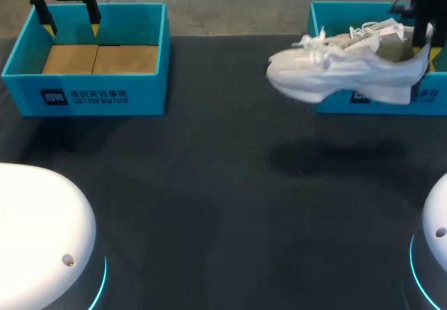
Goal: Take the shoe out of the shoebox, open the shoe tongue, remove and reinsert the insole, then place the shoe into the shoebox
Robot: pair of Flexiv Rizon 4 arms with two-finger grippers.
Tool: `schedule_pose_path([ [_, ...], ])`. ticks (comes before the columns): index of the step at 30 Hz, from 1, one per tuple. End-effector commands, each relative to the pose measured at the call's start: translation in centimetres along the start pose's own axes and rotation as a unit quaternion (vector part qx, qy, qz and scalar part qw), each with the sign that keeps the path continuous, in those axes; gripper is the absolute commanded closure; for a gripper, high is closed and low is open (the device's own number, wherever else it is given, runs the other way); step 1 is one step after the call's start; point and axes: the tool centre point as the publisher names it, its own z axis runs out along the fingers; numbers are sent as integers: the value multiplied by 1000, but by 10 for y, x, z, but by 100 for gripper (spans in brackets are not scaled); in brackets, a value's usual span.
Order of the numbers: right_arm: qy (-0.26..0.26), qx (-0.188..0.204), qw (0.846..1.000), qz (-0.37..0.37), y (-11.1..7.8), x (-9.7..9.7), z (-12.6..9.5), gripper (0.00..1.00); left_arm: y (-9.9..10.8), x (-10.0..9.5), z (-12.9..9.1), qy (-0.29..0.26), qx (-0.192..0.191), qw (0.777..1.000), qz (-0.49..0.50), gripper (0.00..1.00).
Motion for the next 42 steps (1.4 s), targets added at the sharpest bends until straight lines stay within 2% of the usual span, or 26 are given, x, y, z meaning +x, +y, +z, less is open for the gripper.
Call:
schedule_pose_path([
  [1,3,-47,999,2,-25,9,18,100,0,0,0,0,0,1000,0,0],
  [7,5,-47,999,11,-49,24,24,100,0,0,0,0,0,1000,0,0],
  [11,37,-47,998,10,-60,35,25,100,0,0,0,0,0,1000,0,0],
  [26,37,-47,998,10,-60,35,25,100,0,0,0,0,0,1000,0,0],
  [31,19,-37,999,6,-83,71,40,100,0,0,0,0,0,1000,0,0],
  [33,19,-37,999,6,-85,73,41,100,0,0,0,0,0,1000,0,0],
  [34,19,-27,999,6,-97,86,51,100,0,0,0,0,0,1000,0,0],
  [35,16,-25,1000,4,-101,91,56,100,0,0,0,0,0,1000,0,0],
  [39,7,-9,1000,10,-114,106,74,100,0,0,0,0,0,1000,0,0],
  [42,12,-7,1000,8,-119,113,78,100,0,0,0,0,0,1000,0,0],
])
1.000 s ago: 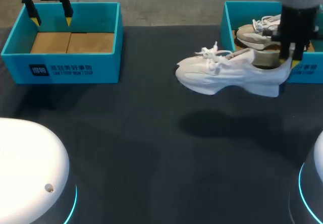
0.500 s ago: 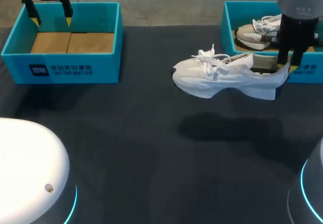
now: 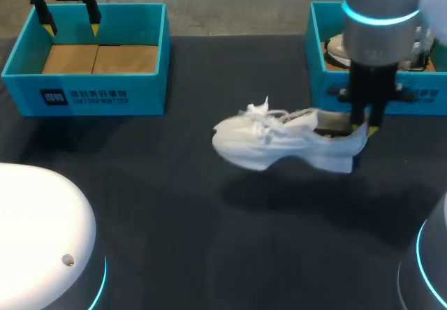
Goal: Take the shoe out of the shoebox, open the shoe tongue, remove and reinsert the insole, then place the shoe into the shoebox
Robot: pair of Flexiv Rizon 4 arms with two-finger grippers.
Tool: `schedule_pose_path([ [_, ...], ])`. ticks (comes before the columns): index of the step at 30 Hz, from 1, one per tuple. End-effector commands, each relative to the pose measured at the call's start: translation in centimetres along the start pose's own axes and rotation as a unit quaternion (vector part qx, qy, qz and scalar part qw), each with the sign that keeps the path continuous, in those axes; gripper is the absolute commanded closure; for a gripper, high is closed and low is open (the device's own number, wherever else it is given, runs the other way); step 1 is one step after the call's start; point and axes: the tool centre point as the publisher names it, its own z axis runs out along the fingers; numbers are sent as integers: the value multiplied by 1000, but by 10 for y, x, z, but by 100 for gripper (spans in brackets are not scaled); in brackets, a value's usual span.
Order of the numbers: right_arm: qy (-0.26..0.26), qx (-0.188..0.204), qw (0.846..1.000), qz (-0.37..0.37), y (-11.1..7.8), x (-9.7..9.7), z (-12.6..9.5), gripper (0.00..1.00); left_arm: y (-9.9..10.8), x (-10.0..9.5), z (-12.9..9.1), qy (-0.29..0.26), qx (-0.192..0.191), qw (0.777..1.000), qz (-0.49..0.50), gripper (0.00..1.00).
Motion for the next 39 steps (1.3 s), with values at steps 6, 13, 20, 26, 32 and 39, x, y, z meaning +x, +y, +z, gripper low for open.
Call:
schedule_pose_path([
  [6,-10,7,1000,-4,-15,50,24,100,0,0,0,0,0,1000,0,0],
  [13,-13,19,999,-22,-35,77,51,100,0,0,0,0,0,1000,0,0],
  [20,-16,27,999,-34,-42,89,78,100,0,0,0,0,0,1000,0,0],
  [26,-22,41,998,-43,-48,96,101,100,0,0,0,0,0,1000,0,0],
  [32,-18,43,998,-49,-50,97,117,100,0,0,0,0,0,1000,0,0],
  [39,-25,42,998,-42,-47,93,123,100,0,0,0,0,0,1000,0,0],
])
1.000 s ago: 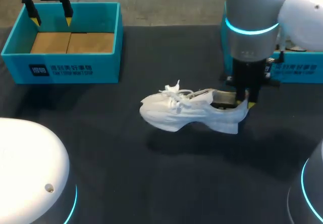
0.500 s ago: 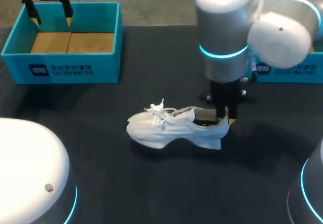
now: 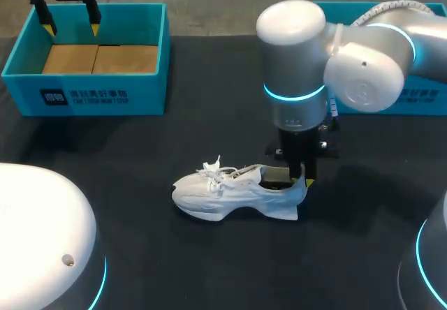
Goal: Take the shoe out of the shoebox, open the shoe tongue, remove and reinsert the insole, then place the shoe into the shoebox
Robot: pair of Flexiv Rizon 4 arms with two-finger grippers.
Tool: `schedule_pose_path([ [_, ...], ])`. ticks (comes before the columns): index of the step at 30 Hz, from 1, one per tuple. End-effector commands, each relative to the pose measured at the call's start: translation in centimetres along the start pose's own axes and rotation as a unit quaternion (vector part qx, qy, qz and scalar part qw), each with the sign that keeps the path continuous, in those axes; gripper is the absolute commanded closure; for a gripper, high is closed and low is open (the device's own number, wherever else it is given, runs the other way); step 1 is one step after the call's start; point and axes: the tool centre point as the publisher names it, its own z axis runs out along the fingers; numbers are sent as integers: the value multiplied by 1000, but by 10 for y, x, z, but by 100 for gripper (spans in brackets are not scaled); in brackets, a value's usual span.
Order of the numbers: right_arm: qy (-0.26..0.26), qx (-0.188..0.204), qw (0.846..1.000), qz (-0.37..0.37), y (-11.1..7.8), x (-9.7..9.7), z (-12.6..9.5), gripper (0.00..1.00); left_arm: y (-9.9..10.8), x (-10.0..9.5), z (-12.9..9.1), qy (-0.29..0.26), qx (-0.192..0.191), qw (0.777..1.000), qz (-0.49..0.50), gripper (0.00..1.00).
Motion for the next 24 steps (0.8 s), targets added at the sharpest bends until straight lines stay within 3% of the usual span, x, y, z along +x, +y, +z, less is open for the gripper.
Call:
schedule_pose_path([
  [1,-6,-1,1000,3,1,-1,1,100,0,0,0,0,0,1000,0,0],
  [13,-12,4,1000,-8,4,-11,9,100,0,0,0,0,0,1000,0,0],
  [15,-14,4,1000,-6,4,-11,9,64,0,0,0,0,0,1000,0,0],
  [16,-13,4,1000,-6,5,-12,6,0,0,0,0,0,0,1000,0,0],
  [19,-13,3,1000,-5,5,-14,2,0,0,0,0,0,0,1000,0,0],
  [24,-14,-5,1000,-7,4,-21,-27,0,0,0,0,0,0,1000,0,0],
])
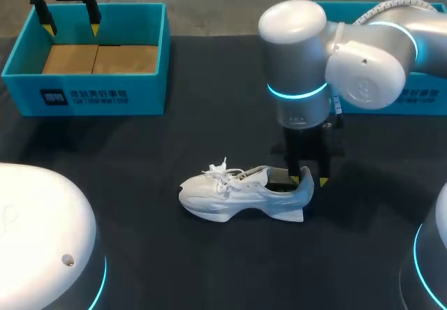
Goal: Take the shoe out of the shoebox, open the shoe tongue, remove and reinsert the insole, then place the shoe into the shoebox
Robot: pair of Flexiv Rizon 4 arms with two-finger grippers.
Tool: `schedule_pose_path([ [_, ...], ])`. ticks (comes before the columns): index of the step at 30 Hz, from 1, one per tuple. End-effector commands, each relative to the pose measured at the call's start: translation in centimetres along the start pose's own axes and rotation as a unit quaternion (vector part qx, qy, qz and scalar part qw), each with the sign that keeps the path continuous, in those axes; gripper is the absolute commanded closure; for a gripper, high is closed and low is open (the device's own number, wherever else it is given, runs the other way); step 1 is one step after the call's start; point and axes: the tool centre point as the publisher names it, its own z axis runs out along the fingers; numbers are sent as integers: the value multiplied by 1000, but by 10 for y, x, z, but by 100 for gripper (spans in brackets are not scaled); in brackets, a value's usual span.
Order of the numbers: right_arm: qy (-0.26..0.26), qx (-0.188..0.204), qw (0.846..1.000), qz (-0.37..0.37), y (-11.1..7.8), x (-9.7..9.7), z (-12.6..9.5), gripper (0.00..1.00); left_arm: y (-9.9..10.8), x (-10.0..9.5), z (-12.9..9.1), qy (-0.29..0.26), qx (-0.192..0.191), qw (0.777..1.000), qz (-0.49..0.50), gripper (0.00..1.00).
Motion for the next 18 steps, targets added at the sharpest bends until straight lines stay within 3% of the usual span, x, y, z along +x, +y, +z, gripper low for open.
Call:
schedule_pose_path([
  [1,1,-10,1000,-1,-3,-12,-30,0,0,0,0,0,0,1000,0,0],
  [9,29,-11,999,-21,-6,-25,-64,0,0,0,0,0,0,1000,0,0],
  [18,95,-73,989,-90,-10,-54,-93,0,0,0,0,0,0,1000,0,0],
])
